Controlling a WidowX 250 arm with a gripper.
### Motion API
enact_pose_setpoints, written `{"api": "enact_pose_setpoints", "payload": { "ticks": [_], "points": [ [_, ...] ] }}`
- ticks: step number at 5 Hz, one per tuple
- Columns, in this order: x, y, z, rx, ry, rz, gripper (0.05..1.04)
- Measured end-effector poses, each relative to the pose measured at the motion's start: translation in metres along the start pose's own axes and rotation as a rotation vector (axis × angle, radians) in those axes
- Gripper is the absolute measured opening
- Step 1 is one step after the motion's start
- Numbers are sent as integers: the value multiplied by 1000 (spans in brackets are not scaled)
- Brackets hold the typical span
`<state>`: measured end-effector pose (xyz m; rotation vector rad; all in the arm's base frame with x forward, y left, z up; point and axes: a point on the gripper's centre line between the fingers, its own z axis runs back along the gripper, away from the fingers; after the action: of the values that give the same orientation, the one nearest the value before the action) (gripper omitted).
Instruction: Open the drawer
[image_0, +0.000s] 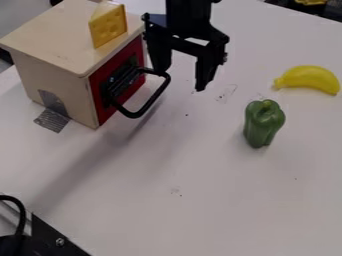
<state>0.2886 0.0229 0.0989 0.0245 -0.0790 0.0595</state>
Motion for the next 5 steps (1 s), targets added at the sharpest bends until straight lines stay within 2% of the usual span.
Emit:
{"api": "enact_pose_setpoints", "payload": {
  "ticks": [1,2,3,4,5],
  "points": [
    [2,17,-15,36,-5,49,1000],
    [4,28,-36,76,10,68,1000],
    [3,31,-58,92,24,70,1000],
    [1,31,-82,129,60,68,1000],
    [-2,35,-96,161,90,86,967]
  ]
}}
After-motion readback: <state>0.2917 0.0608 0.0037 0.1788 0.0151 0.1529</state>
